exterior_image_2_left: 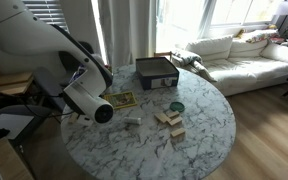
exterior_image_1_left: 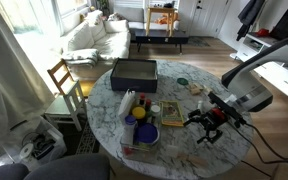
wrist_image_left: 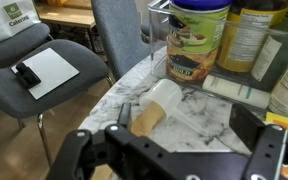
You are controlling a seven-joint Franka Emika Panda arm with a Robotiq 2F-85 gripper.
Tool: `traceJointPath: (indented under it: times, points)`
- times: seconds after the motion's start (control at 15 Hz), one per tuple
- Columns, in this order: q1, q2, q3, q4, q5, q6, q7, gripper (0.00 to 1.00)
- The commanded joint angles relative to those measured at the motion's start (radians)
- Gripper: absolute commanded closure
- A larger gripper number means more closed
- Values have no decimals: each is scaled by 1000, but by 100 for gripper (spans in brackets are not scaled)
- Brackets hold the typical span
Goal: Pick up the measuring cup with a wooden block from the white bottle to and put it on the table
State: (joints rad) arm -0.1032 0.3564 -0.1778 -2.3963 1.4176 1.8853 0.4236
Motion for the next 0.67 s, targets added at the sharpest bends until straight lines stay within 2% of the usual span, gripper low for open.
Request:
traceJointPath:
  times: [0.0, 0.27, 0.6]
  points:
    - [9, -37, -7, -21, -26, 46, 29, 0]
    - [72, -177, 5, -131, -16, 304, 82, 0]
    - [133, -331, 91, -272, -7, 577, 179, 0]
